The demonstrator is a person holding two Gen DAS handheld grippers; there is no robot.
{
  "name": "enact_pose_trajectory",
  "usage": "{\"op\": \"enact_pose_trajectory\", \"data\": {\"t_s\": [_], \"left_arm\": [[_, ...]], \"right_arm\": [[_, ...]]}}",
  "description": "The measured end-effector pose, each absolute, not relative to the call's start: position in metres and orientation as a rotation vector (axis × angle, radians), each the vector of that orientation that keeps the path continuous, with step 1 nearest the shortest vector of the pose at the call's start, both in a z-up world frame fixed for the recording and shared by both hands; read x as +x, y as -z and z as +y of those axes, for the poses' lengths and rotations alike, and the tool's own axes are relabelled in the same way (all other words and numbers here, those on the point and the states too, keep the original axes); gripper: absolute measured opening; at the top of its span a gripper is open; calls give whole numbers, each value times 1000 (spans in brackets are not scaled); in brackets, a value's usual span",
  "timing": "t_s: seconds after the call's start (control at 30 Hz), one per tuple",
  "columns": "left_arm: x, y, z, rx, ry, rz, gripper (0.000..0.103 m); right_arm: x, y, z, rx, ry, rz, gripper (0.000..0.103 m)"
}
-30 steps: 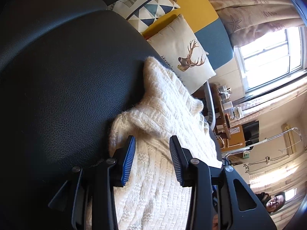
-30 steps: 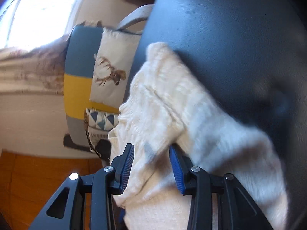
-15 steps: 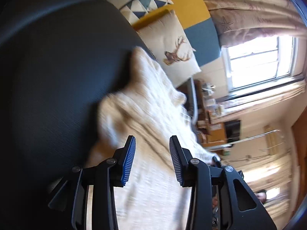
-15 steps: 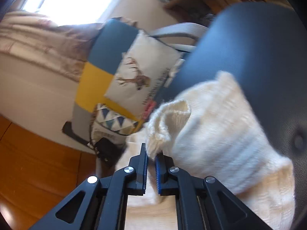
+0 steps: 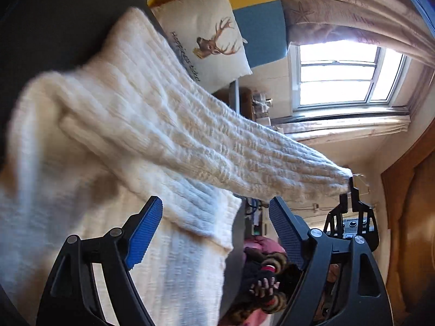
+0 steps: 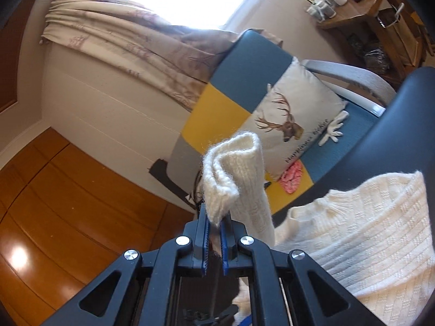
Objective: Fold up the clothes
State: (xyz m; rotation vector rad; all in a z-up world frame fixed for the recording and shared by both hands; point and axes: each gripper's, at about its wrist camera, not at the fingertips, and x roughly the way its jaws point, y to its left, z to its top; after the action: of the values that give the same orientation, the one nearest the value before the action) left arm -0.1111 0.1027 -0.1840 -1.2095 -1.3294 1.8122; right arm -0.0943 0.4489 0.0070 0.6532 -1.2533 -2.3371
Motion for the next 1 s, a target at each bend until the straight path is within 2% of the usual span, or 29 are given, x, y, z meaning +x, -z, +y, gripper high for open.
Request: {"op": "enact_pose_trajectory", "data": {"t_s": [0.17,0.37,0.5,0.67,0.73,0.83,1.0], "left_arm": [[-123,187,116,-1207,-1805,-1359,83],[-139,191,87,-1170,-1903,-1465,83],[-145,205,57,-1204,-1963,-1523,83],[-150,203,43,-1183,-2021,-1503,81],[-148,198,43,-1164,-2063,-1465,65],[-145,199,37,-1156,-2071,-1463,46],[-143,207,24,-1135,-2098,-1485,29]], "right_arm": [[-88,-19,443,625,2324,-1223,6],[-68,-21,451,595,2340,-1197,6],[-61,-15,465,569,2322,-1247,6],[-64,-5,470,590,2331,-1255,6],[-65,3,471,615,2354,-1249,6],[-68,20,478,684,2382,-1261,6],[-71,28,487,688,2425,-1206,6]]}}
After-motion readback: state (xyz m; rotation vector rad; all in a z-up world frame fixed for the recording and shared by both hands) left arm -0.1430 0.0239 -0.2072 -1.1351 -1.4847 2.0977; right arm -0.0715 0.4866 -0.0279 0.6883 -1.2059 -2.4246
